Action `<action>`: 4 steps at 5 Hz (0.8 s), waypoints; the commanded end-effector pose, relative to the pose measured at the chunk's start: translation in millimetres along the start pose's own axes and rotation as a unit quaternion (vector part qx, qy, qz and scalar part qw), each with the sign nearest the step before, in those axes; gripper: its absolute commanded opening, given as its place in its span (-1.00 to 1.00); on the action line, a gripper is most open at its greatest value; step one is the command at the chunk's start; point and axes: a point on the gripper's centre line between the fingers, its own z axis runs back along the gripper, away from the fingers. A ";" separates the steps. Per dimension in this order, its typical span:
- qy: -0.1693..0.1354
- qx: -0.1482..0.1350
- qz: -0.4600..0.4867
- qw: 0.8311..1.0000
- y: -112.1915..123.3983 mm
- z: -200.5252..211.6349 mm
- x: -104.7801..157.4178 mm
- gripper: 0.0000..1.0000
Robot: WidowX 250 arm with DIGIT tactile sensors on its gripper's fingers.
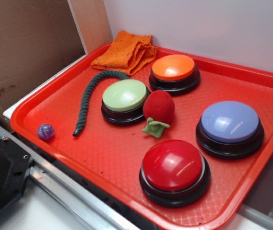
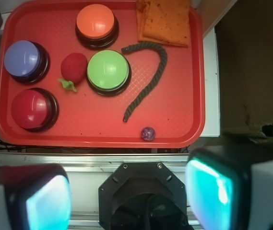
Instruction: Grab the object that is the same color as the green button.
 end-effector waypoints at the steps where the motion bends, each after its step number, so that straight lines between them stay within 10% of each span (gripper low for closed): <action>1: 0.000 0.000 0.000 1.000 0.0 0.0 0.0 1.00; 4: -0.025 -0.003 0.187 0.982 29.7 -35.1 34.8 1.00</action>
